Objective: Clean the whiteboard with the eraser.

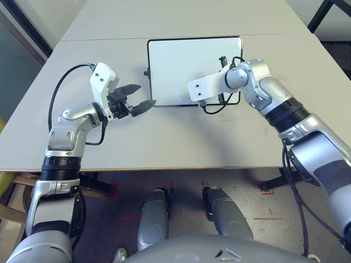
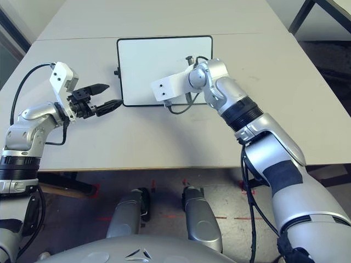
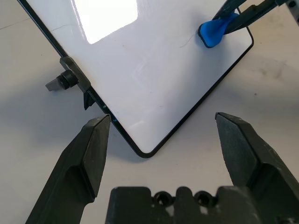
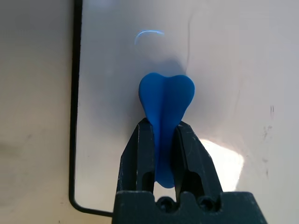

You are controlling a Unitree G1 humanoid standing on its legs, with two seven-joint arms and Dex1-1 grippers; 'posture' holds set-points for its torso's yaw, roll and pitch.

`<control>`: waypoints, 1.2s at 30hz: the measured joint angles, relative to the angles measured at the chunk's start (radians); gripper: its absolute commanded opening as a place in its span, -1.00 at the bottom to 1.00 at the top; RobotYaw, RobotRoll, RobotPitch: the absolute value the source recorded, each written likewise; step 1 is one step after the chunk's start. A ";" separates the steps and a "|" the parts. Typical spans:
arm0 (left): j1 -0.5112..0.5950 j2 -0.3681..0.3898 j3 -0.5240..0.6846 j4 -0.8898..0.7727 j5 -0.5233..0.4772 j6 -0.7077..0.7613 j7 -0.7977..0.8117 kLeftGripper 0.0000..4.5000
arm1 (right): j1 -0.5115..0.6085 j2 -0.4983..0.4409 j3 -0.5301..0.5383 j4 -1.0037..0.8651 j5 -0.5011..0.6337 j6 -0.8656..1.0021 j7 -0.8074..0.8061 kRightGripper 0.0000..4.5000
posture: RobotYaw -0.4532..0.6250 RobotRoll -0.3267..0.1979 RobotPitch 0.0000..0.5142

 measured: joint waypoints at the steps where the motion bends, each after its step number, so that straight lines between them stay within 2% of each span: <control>1: -0.001 0.000 -0.001 0.005 0.001 -0.002 -0.001 1.00 | 0.000 -0.012 -0.018 -0.013 0.019 0.013 0.022 -0.85 | -0.46 0.25 -0.34; 7: -0.011 -0.006 -0.007 0.032 0.005 -0.013 -0.002 1.00 | -0.031 -0.115 -0.114 -0.114 0.151 0.112 0.176 -0.85 | -0.50 0.25 -0.34; 11: -0.022 -0.010 -0.008 0.035 0.007 -0.022 -0.004 1.00 | -0.063 -0.183 -0.154 -0.103 0.199 0.155 0.214 -0.85 | -0.51 0.25 -0.33; 16: -0.031 -0.016 -0.008 0.055 0.011 -0.031 -0.009 1.00 | -0.129 -0.259 -0.180 0.081 0.206 0.168 0.191 -0.85 | -0.52 0.25 -0.33; 20: -0.033 -0.023 -0.008 0.067 0.015 -0.035 -0.013 1.00 | -0.178 -0.286 -0.184 0.347 0.200 0.141 0.107 -0.85 | -0.51 0.25 -0.32; 25: -0.037 -0.023 -0.008 0.070 0.016 -0.037 -0.013 1.00 | -0.230 -0.290 -0.187 0.616 0.196 0.107 0.033 -0.85 | -0.50 0.25 -0.32; 36: -0.037 -0.019 -0.008 0.069 0.017 -0.037 -0.013 1.00 | -0.213 -0.209 -0.243 0.765 0.243 0.118 -0.046 -0.85 | -0.49 0.25 -0.31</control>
